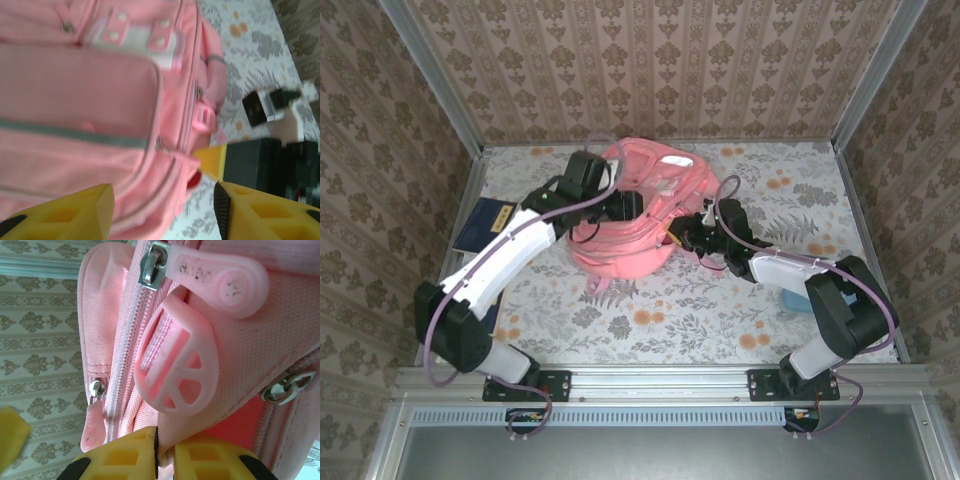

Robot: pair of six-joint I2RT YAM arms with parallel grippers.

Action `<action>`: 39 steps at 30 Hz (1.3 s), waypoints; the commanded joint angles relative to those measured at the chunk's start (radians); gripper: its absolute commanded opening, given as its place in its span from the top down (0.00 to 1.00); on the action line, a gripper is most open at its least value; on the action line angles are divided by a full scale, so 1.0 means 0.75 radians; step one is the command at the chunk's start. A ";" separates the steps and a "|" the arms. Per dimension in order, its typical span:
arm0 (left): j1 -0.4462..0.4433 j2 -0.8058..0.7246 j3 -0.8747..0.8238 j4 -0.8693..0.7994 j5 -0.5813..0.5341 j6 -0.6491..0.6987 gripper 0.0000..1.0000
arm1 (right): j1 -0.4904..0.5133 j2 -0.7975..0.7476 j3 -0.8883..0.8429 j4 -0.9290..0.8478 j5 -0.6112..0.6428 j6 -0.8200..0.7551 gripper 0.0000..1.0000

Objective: Pack the student bag

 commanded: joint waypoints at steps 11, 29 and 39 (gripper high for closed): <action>-0.325 -0.079 -0.439 0.336 -0.219 -0.387 0.62 | 0.047 -0.003 0.062 0.158 -0.058 0.016 0.86; -0.317 0.142 -0.388 0.406 -0.308 -0.413 0.66 | 0.047 -0.036 0.033 0.154 -0.058 0.023 0.87; -0.311 0.146 -0.422 0.526 -0.368 -0.416 0.79 | 0.049 -0.025 0.027 0.166 -0.058 0.036 0.87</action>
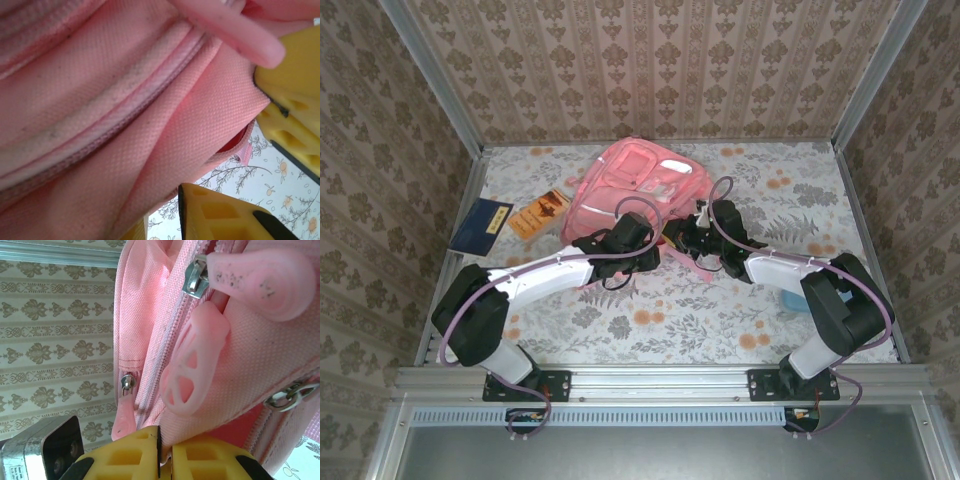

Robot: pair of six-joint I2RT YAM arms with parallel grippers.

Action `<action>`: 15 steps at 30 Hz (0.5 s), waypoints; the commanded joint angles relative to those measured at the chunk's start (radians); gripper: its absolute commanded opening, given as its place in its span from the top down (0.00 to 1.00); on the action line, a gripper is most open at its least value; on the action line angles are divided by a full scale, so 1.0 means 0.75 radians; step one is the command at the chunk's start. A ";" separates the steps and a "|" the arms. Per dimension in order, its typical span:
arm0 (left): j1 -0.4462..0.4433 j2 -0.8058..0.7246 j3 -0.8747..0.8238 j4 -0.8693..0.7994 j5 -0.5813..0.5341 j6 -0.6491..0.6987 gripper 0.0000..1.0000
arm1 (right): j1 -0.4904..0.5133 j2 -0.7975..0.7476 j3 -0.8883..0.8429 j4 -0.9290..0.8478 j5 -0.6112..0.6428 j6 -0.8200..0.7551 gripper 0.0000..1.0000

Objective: Pack the student bag

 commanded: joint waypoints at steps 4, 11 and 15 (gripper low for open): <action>0.009 -0.021 -0.038 0.194 -0.077 0.000 0.87 | 0.009 -0.044 0.016 0.134 -0.036 0.015 0.87; 0.010 -0.048 -0.069 0.219 -0.099 0.005 0.97 | 0.009 -0.045 0.015 0.115 -0.023 0.009 0.87; 0.010 -0.086 -0.085 0.176 -0.109 0.019 1.00 | 0.007 -0.070 0.009 0.036 0.033 -0.025 0.87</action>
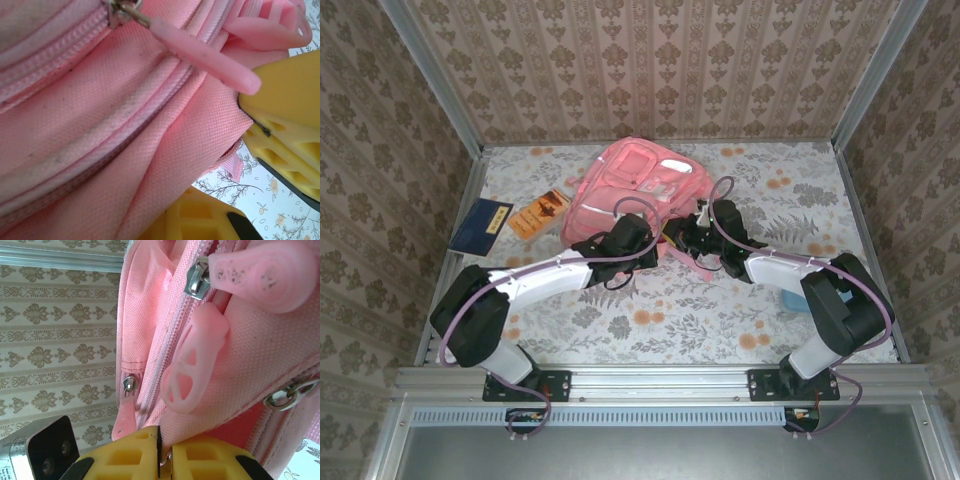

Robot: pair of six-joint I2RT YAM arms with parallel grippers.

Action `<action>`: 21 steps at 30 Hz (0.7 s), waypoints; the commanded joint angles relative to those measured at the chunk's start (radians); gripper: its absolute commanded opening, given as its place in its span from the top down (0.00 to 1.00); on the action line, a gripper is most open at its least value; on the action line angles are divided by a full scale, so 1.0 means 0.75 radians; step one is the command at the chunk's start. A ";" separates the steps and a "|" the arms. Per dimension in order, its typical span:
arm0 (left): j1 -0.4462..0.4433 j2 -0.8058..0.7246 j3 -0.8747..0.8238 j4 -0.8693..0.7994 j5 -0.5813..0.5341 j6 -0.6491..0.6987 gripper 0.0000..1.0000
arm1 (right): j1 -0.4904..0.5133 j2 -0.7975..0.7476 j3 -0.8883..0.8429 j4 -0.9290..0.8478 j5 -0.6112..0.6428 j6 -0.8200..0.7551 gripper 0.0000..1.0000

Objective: Pack the student bag

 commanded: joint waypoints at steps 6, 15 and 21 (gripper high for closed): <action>0.010 -0.167 -0.068 -0.161 -0.109 0.089 1.00 | -0.016 -0.135 0.019 -0.183 0.171 -0.140 0.92; 0.114 -0.378 -0.245 -0.266 -0.146 0.154 1.00 | -0.107 -0.123 -0.001 -0.267 0.259 -0.145 0.94; 0.106 -0.349 -0.229 -0.078 0.100 0.298 1.00 | -0.111 -0.188 -0.015 -0.331 0.195 -0.130 0.53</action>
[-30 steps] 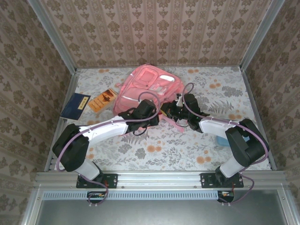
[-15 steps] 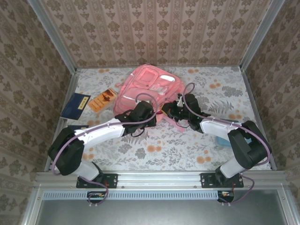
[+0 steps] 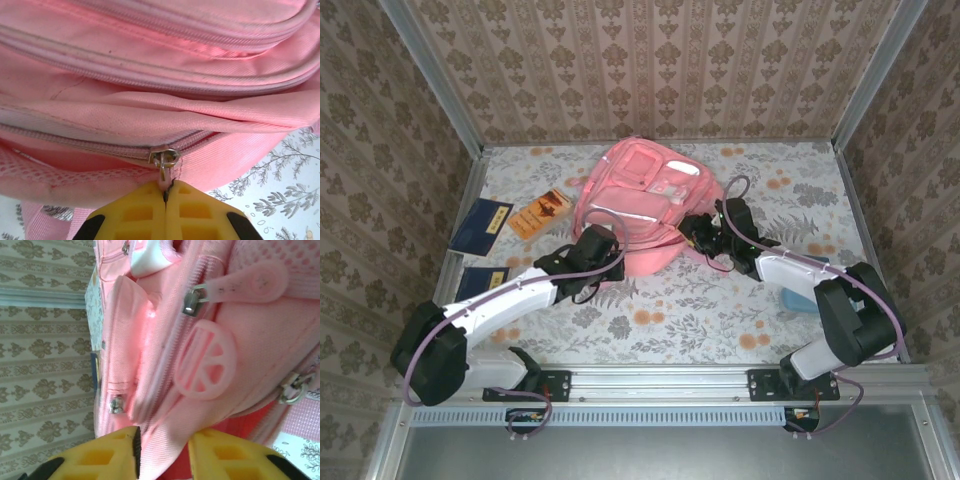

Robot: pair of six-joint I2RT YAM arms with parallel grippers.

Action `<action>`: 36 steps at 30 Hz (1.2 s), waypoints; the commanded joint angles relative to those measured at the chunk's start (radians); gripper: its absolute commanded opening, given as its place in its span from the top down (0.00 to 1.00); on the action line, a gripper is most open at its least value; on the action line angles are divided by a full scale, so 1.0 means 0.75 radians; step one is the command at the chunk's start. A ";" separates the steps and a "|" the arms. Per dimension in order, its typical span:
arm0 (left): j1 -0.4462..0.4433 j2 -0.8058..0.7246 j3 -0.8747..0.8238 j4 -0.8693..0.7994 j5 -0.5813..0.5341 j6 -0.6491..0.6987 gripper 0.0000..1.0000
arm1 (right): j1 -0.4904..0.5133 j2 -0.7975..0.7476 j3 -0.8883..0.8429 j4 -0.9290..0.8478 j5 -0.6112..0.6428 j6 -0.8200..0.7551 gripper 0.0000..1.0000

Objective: Pack the student bag

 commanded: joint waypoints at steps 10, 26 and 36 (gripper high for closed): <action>-0.114 0.113 0.149 0.234 0.300 0.277 1.00 | 0.056 -0.413 -0.046 -0.555 0.149 0.124 0.37; -0.172 0.271 0.235 0.248 0.322 0.302 1.00 | 0.163 -0.227 0.050 -0.487 0.224 0.320 0.45; -0.165 0.266 0.266 0.063 0.212 0.344 1.00 | 0.147 -0.092 0.125 -0.547 0.308 0.199 0.91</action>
